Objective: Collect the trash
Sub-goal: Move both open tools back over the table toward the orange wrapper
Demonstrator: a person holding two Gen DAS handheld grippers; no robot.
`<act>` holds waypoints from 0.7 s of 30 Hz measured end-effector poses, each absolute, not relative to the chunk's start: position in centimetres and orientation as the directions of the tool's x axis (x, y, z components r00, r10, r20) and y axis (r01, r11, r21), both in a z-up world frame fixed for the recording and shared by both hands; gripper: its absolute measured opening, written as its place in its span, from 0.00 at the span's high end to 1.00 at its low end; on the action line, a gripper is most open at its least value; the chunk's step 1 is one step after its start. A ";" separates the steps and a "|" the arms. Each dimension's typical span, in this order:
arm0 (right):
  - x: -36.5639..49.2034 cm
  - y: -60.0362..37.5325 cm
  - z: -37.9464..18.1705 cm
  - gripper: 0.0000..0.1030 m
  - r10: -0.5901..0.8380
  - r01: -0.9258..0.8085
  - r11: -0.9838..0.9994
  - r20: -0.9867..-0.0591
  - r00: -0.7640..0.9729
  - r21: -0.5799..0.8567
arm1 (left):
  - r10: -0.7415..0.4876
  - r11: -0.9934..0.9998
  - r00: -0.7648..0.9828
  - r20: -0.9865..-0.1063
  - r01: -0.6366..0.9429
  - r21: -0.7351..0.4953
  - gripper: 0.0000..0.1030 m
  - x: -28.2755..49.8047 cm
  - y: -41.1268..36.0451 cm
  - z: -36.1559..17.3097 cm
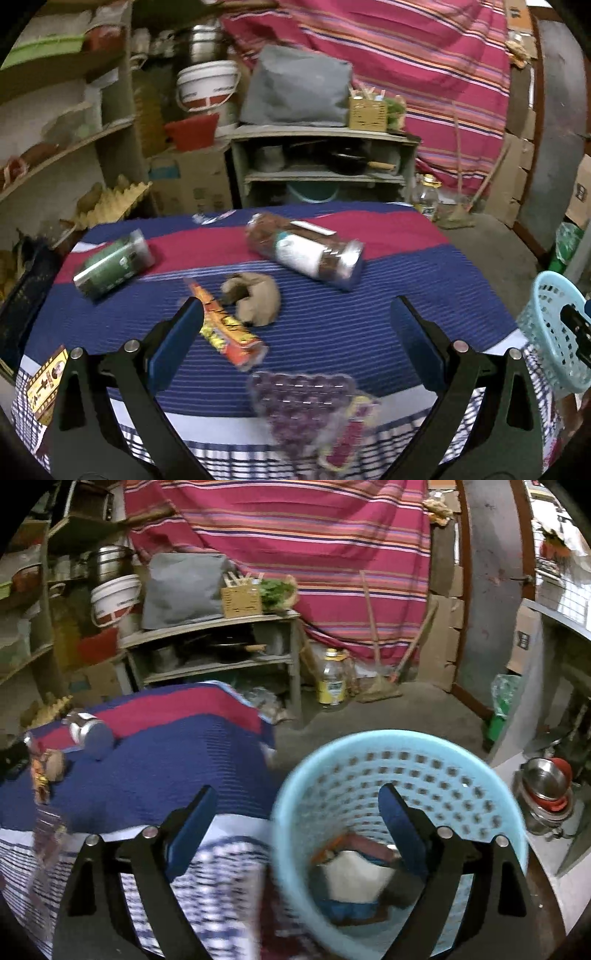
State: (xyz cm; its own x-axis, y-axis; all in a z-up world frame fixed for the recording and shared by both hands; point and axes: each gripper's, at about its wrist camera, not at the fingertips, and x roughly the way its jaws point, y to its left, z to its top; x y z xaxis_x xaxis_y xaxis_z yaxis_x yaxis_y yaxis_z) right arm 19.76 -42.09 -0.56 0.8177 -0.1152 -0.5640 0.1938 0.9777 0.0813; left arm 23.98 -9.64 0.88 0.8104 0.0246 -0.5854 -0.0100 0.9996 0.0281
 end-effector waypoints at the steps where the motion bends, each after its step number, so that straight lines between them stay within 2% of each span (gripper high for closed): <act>1: 20.0 -41.4 -0.6 0.15 -0.105 0.183 0.980 -0.563 0.820 0.082 | 0.024 1.000 0.808 -0.589 -0.011 0.025 0.05 24.1 -9.2 0.7; 8: 21.8 -36.6 -1.0 0.15 -0.048 0.101 0.993 -0.565 0.824 0.062 | 0.078 0.996 0.717 -0.693 -0.090 0.019 0.06 27.2 -5.1 -2.5; 14: 22.7 -35.1 -1.8 0.15 -0.029 0.077 0.995 -0.583 0.812 0.058 | 0.056 0.991 0.640 -0.767 -0.130 -0.037 0.06 29.5 -3.1 -5.1; 21: 23.2 -34.0 -2.3 0.15 -0.022 0.064 0.997 -0.595 0.804 0.049 | 0.114 0.991 0.591 -0.799 -0.125 0.048 0.06 30.5 -3.3 -6.8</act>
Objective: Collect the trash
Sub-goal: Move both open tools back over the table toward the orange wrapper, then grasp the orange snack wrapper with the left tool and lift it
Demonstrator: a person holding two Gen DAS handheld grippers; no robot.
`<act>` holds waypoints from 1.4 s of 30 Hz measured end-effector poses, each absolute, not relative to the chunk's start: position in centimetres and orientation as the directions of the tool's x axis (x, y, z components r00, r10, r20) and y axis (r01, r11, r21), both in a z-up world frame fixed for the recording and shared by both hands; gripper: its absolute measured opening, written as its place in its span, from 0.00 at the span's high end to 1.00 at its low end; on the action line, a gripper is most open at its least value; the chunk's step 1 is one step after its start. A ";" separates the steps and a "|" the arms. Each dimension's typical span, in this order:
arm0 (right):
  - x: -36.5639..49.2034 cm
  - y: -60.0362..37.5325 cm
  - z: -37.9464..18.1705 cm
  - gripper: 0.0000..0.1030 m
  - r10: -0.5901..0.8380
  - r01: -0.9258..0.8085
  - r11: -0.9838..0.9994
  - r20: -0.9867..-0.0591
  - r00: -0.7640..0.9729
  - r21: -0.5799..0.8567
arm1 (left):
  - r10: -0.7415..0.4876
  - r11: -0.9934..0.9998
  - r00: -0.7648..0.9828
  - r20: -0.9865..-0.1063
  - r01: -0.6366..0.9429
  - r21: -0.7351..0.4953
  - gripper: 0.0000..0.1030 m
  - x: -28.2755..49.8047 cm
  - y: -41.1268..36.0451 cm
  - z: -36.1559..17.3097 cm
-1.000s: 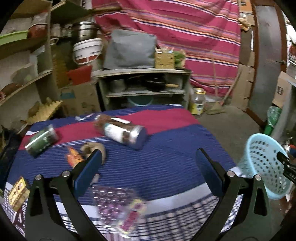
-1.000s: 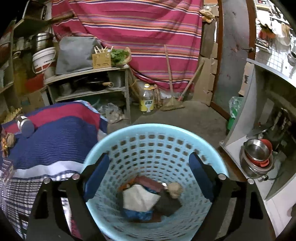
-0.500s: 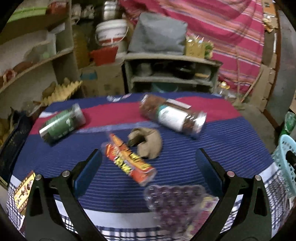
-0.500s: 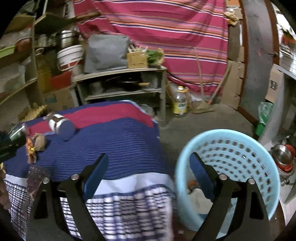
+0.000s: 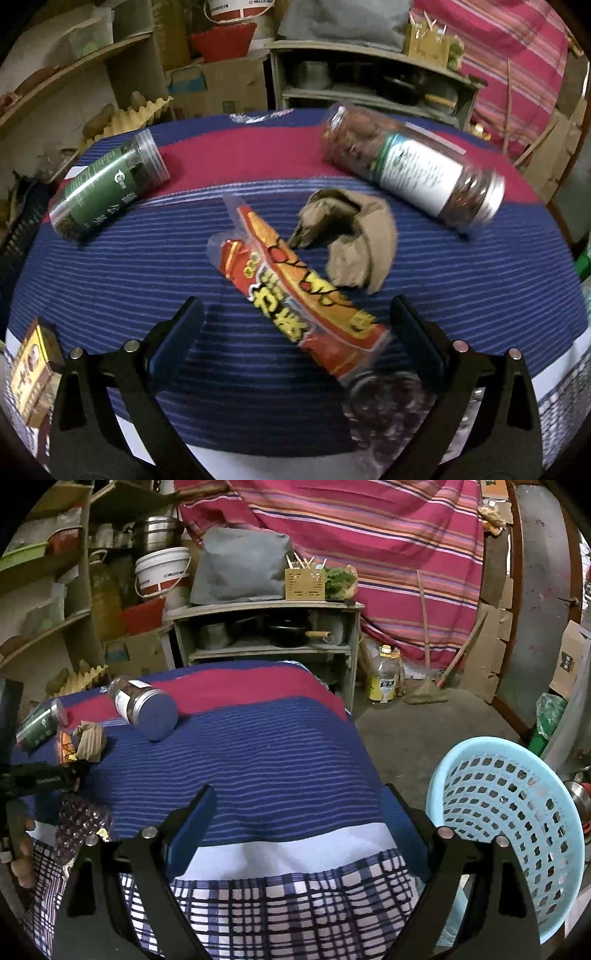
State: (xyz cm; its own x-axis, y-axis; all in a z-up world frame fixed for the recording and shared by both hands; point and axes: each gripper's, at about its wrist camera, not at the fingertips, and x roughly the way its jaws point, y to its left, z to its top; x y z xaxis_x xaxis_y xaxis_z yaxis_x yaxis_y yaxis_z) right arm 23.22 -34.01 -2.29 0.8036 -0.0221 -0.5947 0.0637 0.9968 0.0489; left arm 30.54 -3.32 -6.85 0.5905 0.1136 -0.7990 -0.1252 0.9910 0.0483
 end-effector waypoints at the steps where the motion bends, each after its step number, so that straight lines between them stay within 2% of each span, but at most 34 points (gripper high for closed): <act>1: 23.2 -34.0 -2.2 0.15 -0.020 0.062 0.997 -0.595 0.804 0.050 | 0.122 0.990 0.586 -0.801 -0.124 0.060 0.06 30.6 -3.2 -7.0; 11: 23.8 -31.6 -2.6 0.15 0.020 0.011 0.999 -0.609 0.793 0.048 | 0.213 0.973 0.558 -0.802 -0.195 0.123 0.06 29.2 1.2 -6.7; 19: 24.6 -29.3 -2.2 0.15 0.049 -0.012 0.998 -0.613 0.789 0.064 | 0.100 0.982 0.582 -0.807 -0.188 -0.014 0.06 29.9 3.8 -6.7; 21: 25.0 -28.3 -2.4 0.15 0.050 -0.025 0.998 -0.620 0.783 0.049 | 0.079 0.988 0.586 -0.806 -0.154 -0.015 0.06 30.3 3.1 -6.7; 24: 25.5 -26.9 -2.6 0.15 0.048 -0.043 0.999 -0.628 0.777 0.023 | 0.096 0.994 0.599 -0.795 -0.098 0.046 0.06 30.9 1.9 -6.8; 26: 25.8 -26.2 -2.6 0.15 0.047 -0.053 0.999 -0.629 0.776 0.009 | 0.069 0.997 0.594 -0.802 -0.068 0.036 0.14 31.2 1.7 -7.0; 27: 26.0 -25.9 -2.6 0.15 0.046 -0.054 0.999 -0.629 0.776 0.006 | 0.053 0.998 0.587 -0.808 -0.058 0.024 0.25 31.3 1.8 -7.1; 29: 26.3 -25.5 -2.5 0.15 0.047 -0.054 0.999 -0.630 0.775 0.008 | 0.035 0.999 0.591 -0.806 -0.049 0.007 0.31 31.3 2.0 -7.0; 31: 26.7 -25.0 -2.5 0.15 0.055 -0.057 0.998 -0.632 0.773 0.018 | 0.031 0.999 0.593 -0.805 -0.043 0.007 0.46 31.2 2.1 -6.9; 32: 26.8 -24.6 -2.4 0.15 0.060 -0.059 0.998 -0.632 0.773 0.022 | 0.029 0.999 0.593 -0.805 -0.040 0.006 0.49 31.2 2.2 -6.8; 34: 27.0 -23.8 -2.4 0.15 0.063 -0.064 0.998 -0.633 0.771 0.020 | 0.018 1.000 0.591 -0.807 -0.031 -0.001 0.67 31.1 2.5 -6.7; 42: 27.1 -19.7 -2.6 0.15 0.091 -0.126 0.992 -0.641 0.762 -0.009 | 0.051 0.998 0.622 -0.781 -0.069 0.010 0.70 30.2 4.7 -4.7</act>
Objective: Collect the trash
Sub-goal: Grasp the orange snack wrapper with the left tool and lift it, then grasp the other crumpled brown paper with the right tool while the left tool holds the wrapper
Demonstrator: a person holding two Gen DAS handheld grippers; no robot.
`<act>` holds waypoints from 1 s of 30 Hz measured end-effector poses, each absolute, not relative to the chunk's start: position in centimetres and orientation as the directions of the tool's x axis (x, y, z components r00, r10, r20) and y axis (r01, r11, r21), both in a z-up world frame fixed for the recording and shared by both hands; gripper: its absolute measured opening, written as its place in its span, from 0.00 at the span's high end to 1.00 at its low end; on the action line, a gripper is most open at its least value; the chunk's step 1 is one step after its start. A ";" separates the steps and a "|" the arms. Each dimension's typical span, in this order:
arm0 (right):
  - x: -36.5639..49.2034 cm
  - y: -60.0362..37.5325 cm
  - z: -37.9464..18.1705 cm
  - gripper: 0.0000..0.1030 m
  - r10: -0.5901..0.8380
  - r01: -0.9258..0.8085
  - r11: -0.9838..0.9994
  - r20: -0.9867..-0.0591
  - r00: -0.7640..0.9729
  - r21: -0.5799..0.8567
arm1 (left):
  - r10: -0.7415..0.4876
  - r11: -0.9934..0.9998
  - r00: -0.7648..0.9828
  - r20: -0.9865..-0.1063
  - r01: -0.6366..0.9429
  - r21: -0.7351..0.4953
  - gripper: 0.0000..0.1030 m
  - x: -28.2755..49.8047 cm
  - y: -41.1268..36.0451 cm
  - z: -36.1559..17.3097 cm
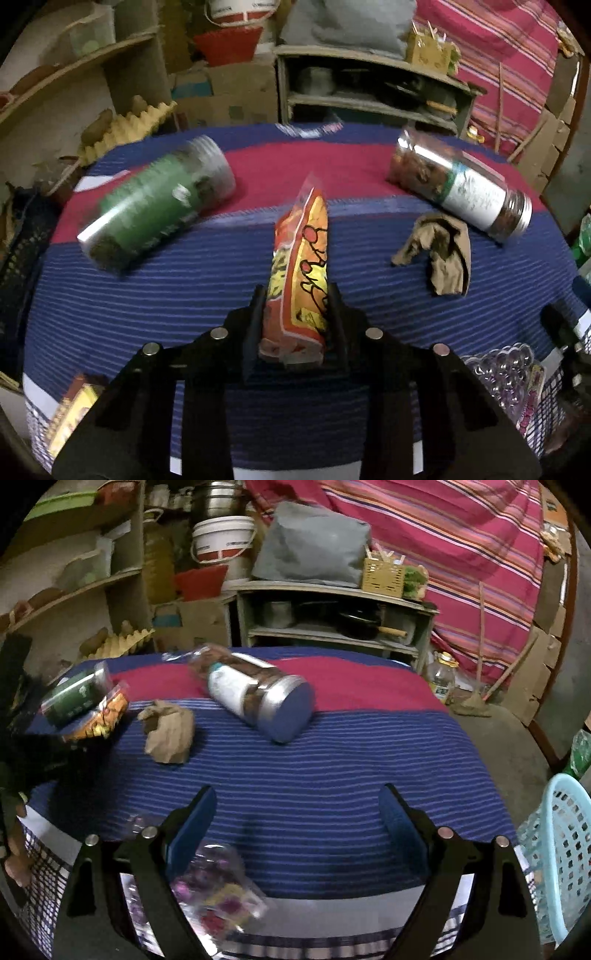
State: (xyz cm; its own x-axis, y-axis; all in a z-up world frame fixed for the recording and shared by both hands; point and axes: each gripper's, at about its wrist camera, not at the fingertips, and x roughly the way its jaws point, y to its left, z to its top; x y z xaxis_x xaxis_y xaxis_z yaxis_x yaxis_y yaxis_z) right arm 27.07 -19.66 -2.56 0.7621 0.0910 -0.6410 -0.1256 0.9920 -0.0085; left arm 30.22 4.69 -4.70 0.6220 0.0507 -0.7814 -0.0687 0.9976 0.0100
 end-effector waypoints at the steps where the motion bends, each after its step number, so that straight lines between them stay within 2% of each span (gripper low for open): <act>1: 27.1 -19.1 -2.5 0.15 0.096 -0.135 0.991 -0.640 0.762 -0.013 | 0.057 0.997 0.628 -0.776 -0.075 0.012 0.70 30.1 5.0 -4.3; 11: 28.5 -13.3 -1.7 0.15 0.132 -0.233 0.969 -0.629 0.767 -0.081 | 0.125 0.987 0.687 -0.716 -0.160 0.018 0.70 28.9 9.1 -1.3; 19: 31.8 -10.6 -2.4 0.15 0.120 -0.253 0.962 -0.679 0.724 -0.100 | 0.152 0.974 0.709 -0.688 -0.226 -0.018 0.70 28.0 12.1 -0.2; 23: 33.4 -9.6 -3.3 0.16 0.121 -0.278 0.956 -0.735 0.667 -0.095 | 0.159 0.967 0.702 -0.694 -0.252 -0.033 0.70 27.9 13.1 -0.4; 25: 33.7 -9.5 -3.7 0.24 0.135 -0.293 0.953 -0.750 0.647 -0.081 | 0.160 0.965 0.697 -0.699 -0.258 -0.037 0.70 27.9 13.4 -0.6; 26: 33.8 -9.4 -4.0 0.37 0.144 -0.303 0.950 -0.763 0.631 -0.071 | 0.163 0.965 0.697 -0.699 -0.260 -0.034 0.70 27.8 13.4 -0.7; 29: 34.0 -9.7 -4.2 0.56 0.190 -0.325 0.946 -0.772 0.607 -0.022 | 0.170 0.965 0.697 -0.696 -0.262 -0.028 0.70 27.8 13.2 -0.6; 30: 33.8 -9.9 -4.1 0.57 0.197 -0.329 0.944 -0.767 0.611 -0.020 | 0.171 0.965 0.699 -0.694 -0.260 -0.025 0.70 27.8 13.1 -0.5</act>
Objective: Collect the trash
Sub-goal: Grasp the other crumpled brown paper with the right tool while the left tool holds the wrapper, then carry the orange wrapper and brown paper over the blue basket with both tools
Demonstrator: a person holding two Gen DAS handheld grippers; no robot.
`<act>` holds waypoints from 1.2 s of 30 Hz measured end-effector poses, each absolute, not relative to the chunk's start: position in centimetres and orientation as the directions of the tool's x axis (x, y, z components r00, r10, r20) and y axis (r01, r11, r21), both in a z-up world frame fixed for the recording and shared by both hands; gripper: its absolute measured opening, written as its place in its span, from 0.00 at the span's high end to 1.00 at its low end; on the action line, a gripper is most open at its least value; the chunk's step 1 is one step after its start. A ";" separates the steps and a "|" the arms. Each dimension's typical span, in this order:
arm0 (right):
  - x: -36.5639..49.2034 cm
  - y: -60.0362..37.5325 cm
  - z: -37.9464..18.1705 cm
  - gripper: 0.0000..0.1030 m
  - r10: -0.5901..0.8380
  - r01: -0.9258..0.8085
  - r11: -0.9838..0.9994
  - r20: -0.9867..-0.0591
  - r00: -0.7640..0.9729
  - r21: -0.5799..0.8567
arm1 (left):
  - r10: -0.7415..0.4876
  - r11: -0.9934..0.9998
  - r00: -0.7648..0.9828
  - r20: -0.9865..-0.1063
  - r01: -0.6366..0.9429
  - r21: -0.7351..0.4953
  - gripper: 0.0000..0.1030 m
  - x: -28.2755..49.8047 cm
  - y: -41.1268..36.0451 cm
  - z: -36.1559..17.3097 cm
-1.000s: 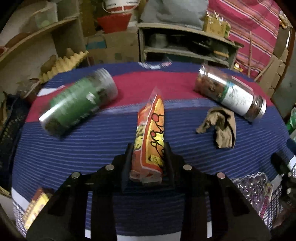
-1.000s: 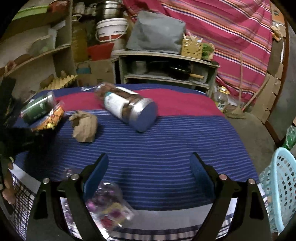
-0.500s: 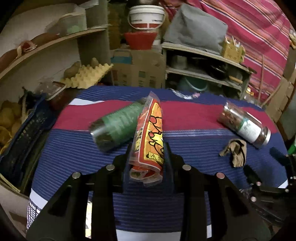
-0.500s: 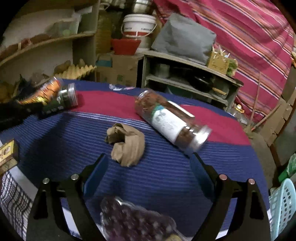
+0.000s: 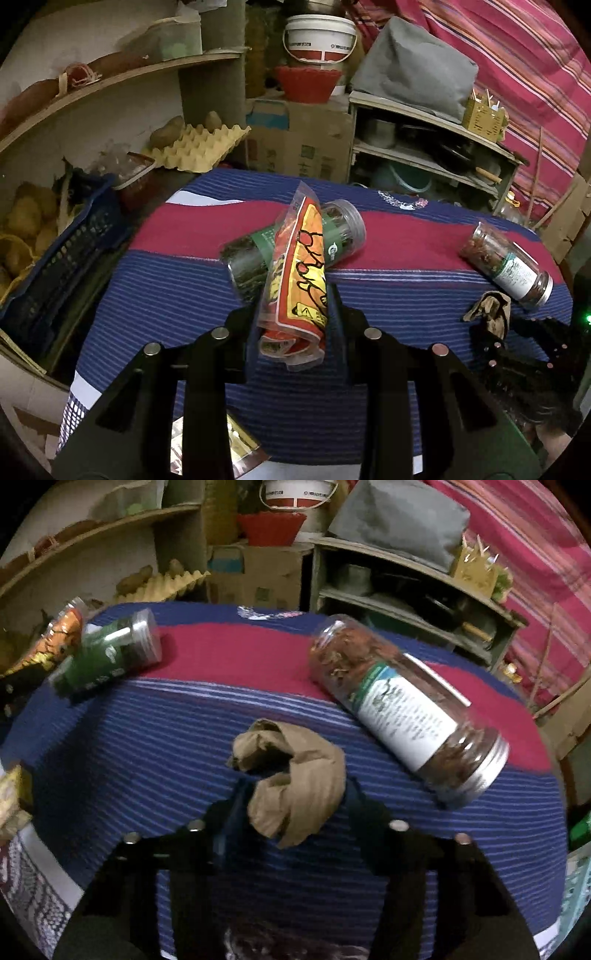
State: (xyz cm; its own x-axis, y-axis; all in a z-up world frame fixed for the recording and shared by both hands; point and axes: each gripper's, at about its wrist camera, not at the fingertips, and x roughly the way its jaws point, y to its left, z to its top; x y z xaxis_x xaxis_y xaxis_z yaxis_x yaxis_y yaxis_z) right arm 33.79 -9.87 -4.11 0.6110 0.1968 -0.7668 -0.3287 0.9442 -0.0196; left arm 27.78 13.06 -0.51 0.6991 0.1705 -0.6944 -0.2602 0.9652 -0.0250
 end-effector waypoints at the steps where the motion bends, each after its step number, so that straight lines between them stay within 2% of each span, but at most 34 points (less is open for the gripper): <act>1: 33.6 -10.0 -4.0 0.59 0.199 -0.332 0.943 -0.760 0.619 -0.023 | 0.173 0.966 0.701 -0.692 -0.258 -0.019 0.70 27.7 12.9 -0.5; 17: 29.3 -18.1 -0.6 0.61 0.195 -0.259 0.966 -0.662 0.724 0.001 | 0.155 0.978 0.745 -0.649 -0.208 -0.005 0.70 26.5 7.1 1.5; 26: 25.8 -25.5 1.5 0.61 0.130 -0.178 0.984 -0.613 0.779 -0.018 | 0.075 0.994 0.774 -0.629 -0.106 -0.012 0.70 25.8 0.1 2.5; 36: 20.8 -36.3 1.1 0.61 -0.009 0.001 1.000 -0.602 0.799 -0.013 | -0.038 0.999 0.778 -0.628 0.035 -0.016 0.70 25.3 -8.8 2.2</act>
